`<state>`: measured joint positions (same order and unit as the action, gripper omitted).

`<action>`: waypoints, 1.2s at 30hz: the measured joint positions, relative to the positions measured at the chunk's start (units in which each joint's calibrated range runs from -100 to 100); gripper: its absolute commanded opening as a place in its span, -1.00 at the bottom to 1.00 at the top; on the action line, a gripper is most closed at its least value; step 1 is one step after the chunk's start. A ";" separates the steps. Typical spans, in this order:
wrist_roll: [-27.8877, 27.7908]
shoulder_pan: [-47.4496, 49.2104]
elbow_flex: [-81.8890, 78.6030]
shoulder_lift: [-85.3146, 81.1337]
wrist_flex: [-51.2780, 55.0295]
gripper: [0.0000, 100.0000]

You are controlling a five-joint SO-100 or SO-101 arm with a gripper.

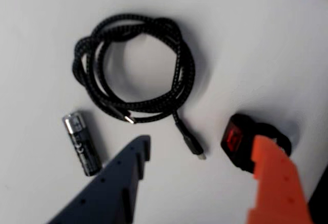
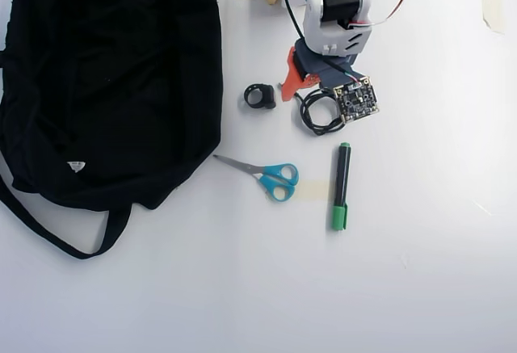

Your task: Put the cable into the black bag

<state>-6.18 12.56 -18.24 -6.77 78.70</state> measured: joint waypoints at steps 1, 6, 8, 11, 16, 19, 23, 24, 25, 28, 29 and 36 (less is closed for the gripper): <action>-0.29 0.00 0.00 0.58 -0.52 -0.31; -0.63 0.00 -1.65 1.58 -4.29 -0.30; -0.68 0.00 -3.38 1.58 -7.64 -0.30; -0.68 0.00 -6.13 1.58 -13.91 -0.30; -0.68 0.07 -8.88 3.49 -20.44 -0.24; -0.44 0.96 -8.96 5.48 -21.04 -0.24; -0.44 0.88 -8.88 6.89 -21.12 -0.24; -0.44 0.88 -8.88 7.22 -21.12 -0.24; -0.44 0.96 -8.88 7.72 -21.12 -0.24; -0.44 1.32 -8.88 9.30 -21.12 -0.24; -0.44 1.54 -8.88 9.63 -21.12 -0.24; -0.44 2.57 -8.88 11.21 -21.12 -0.24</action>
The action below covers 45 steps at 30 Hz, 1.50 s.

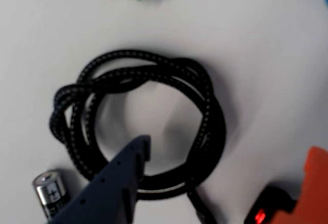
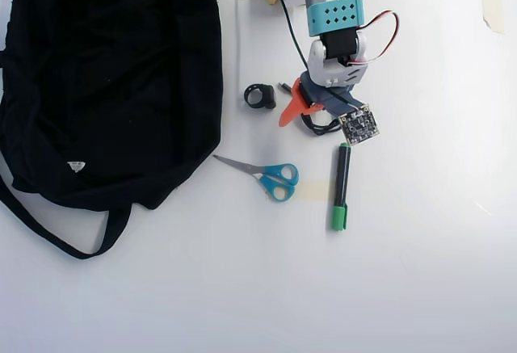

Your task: Put the cable into the black bag

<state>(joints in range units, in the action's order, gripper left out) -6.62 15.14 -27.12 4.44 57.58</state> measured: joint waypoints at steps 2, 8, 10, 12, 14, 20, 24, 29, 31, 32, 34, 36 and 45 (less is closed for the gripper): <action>0.00 0.00 0.00 0.66 0.00 -0.27; 0.00 0.07 0.00 3.07 -0.09 -0.31; 0.00 0.07 0.00 3.24 -0.09 -0.31; 0.00 0.07 0.00 3.24 -0.09 -0.31; 0.00 0.07 0.00 3.24 -0.09 -0.31; 0.00 0.07 0.00 3.24 -0.09 -0.34; 0.00 0.07 0.00 3.32 -0.09 -0.51; 0.00 -0.07 0.00 3.32 -0.09 -0.67; -0.10 -0.07 0.00 3.32 -0.17 -0.75; -0.10 -0.07 0.00 3.32 -0.17 -0.81; -0.10 -0.22 0.00 3.32 -0.17 -0.93; -0.10 -0.44 0.00 3.32 -0.17 -0.95; -0.10 -0.59 0.00 3.32 -0.17 -0.95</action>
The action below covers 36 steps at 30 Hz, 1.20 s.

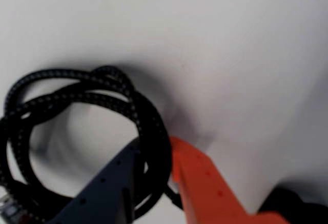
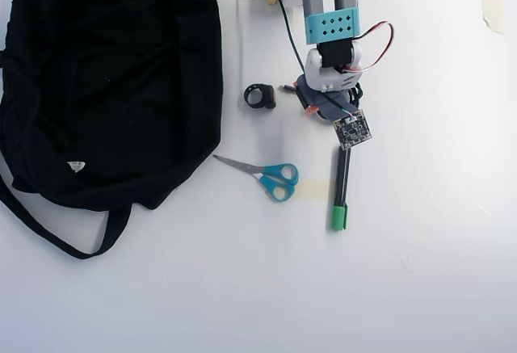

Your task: Put the cable into the black bag

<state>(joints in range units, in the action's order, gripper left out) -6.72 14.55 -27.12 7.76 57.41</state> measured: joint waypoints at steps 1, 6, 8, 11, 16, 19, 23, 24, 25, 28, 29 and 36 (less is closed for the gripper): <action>0.00 0.00 0.00 0.00 0.00 -0.95; 0.00 0.00 0.16 0.00 0.00 -0.96; 0.34 -0.07 1.10 0.00 0.09 -0.96; 0.34 -0.51 2.67 0.00 0.09 -0.96; 0.34 -1.40 5.11 0.00 0.09 -0.96; 0.34 -1.18 5.35 -2.16 0.77 -0.96; 0.34 -2.65 5.50 -7.97 3.26 -0.96; 0.34 -3.23 5.50 -9.30 3.95 -0.96; 0.34 -3.82 5.50 -10.38 4.98 -0.96; 0.34 -4.92 5.58 -12.95 8.07 -0.96; 0.24 -5.00 5.58 -13.62 9.10 -0.96; 0.29 -7.42 12.66 -19.76 20.01 -0.96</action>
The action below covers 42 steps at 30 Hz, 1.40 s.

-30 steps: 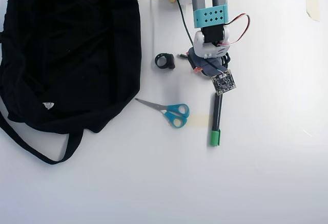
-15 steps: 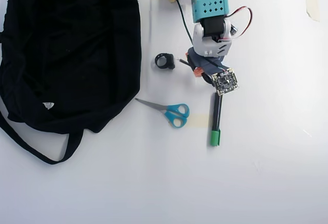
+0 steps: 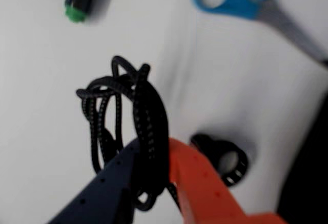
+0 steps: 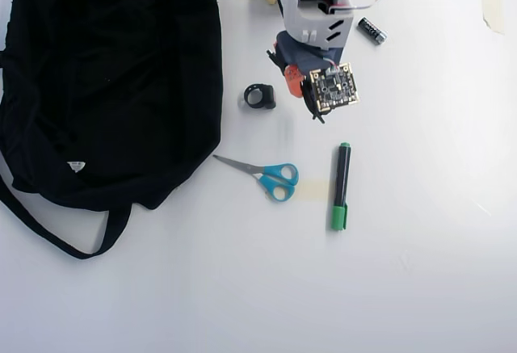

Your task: Put the cable into the black bag

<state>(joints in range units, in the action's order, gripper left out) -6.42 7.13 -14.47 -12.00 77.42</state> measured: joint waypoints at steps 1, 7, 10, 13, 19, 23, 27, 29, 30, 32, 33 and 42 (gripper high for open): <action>0.00 -0.15 1.42 -0.83 1.72 -0.96; -0.05 -3.60 7.15 -5.15 8.07 -0.96; -0.10 -4.92 7.47 -7.31 9.36 -0.96; -0.24 -7.05 7.47 -8.55 9.79 -0.96; -0.15 -11.09 7.47 -9.46 9.88 -0.96; -0.05 -14.18 7.47 -9.46 9.88 -0.96; 3.27 -15.21 7.47 -9.71 9.88 -0.95; 4.15 -15.14 7.47 -10.05 9.88 -0.95; 4.15 -16.02 7.47 -10.13 9.88 -0.95; 4.35 -18.59 7.47 -10.21 9.88 -0.95; 4.35 -19.62 7.47 -10.21 9.88 -0.95; 7.67 -30.35 7.47 -10.21 8.59 -0.95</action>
<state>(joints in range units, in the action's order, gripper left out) 1.25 -23.22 -7.00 -22.21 86.00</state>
